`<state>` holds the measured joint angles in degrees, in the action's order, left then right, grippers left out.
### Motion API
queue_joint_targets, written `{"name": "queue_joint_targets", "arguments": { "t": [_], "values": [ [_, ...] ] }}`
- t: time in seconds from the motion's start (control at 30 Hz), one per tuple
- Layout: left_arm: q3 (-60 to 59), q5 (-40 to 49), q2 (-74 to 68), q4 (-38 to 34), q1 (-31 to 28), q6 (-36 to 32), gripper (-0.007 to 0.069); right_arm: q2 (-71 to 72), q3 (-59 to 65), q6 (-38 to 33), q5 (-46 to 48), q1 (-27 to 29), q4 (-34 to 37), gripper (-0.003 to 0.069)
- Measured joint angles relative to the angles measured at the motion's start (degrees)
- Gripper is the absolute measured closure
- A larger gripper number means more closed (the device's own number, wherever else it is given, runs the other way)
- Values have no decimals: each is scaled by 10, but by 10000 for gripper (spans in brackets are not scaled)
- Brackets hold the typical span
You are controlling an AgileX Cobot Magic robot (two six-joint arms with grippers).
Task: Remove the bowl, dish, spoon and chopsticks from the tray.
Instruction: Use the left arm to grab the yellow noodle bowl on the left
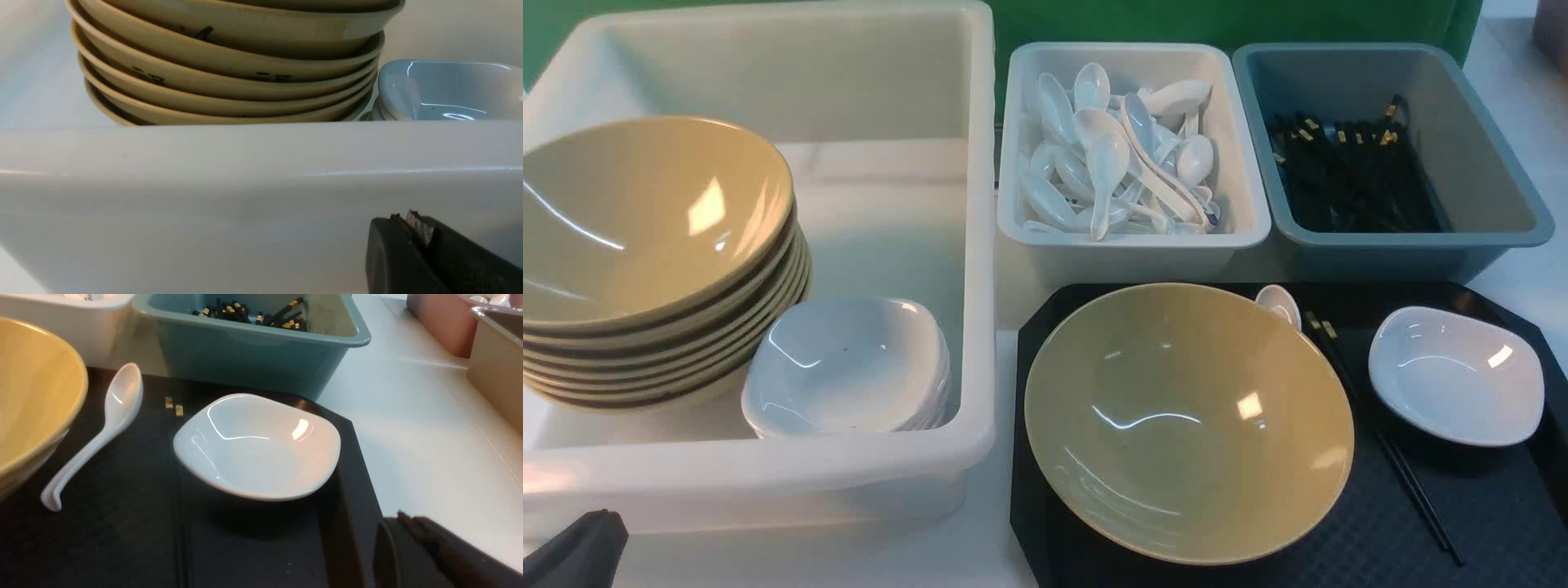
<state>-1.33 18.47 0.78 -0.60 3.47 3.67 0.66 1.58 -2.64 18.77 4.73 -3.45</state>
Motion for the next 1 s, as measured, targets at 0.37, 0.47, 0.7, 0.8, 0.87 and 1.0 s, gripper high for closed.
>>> {"name": "queue_joint_targets", "arguments": {
  "t": [0.37, 0.47, 0.7, 0.8, 0.87, 1.0],
  "values": [
    [0, 0, 0, 1, 0, 0, 629, 0, 0, 0, 0, 0, 0, 614],
    [0, 0, 0, 1, 0, 0, 629, 0, 0, 0, 0, 0, 0, 614],
    [0, 1, 0, -1, 0, 0, 629, 0, 0, 0, 0, 0, 0, 614],
    [0, 2, 0, -6, 0, 0, 629, 0, 0, 0, 0, 0, 0, 614],
    [0, 2, 0, -8, 0, 0, 629, 0, 0, 0, 0, 0, 0, 613],
    [0, 2, 0, -11, 0, 0, 629, 0, 0, 0, 0, 0, 0, 613]
  ]
}}
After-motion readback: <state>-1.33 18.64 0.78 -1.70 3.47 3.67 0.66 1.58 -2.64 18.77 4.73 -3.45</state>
